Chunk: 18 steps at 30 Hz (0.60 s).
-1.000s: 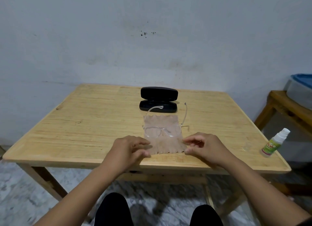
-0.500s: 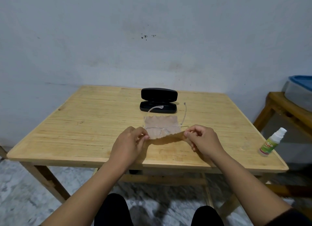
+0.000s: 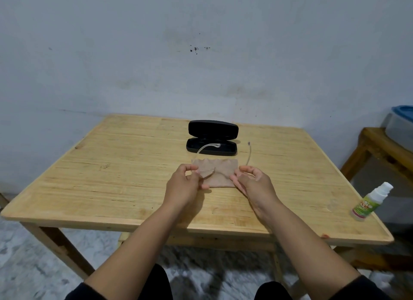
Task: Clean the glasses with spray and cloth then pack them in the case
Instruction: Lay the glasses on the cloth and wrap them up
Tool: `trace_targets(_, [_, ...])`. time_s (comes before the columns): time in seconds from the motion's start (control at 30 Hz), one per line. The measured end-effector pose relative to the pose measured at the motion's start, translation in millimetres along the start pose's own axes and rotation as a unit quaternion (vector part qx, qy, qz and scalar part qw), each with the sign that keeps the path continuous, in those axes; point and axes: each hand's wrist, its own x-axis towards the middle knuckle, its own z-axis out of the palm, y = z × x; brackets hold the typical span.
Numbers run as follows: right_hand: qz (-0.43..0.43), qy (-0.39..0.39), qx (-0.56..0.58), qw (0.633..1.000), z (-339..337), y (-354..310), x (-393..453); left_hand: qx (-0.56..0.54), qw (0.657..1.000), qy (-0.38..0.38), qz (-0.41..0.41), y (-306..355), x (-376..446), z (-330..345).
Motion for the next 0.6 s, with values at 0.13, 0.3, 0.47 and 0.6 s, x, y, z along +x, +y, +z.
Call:
trace_targets(0.13, [-0.043,0.028,-0.102,0.993,-7,-1,-3,0.013,1.000,0.002,0.020,1,-3,-7])
trace_targets(0.3, [-0.057,0.112,-0.119,0.985,-30,-6,15,0.061,0.993,0.077,0.072,4,5,-28])
trace_targets(0.47, [-0.070,0.084,-0.199,0.974,-39,-17,56,0.136,0.981,0.083,0.108,8,50,-39])
trace_targets(0.6, [-0.071,0.011,-0.303,0.950,-24,-24,79,0.246,0.964,-0.004,0.104,6,80,-29])
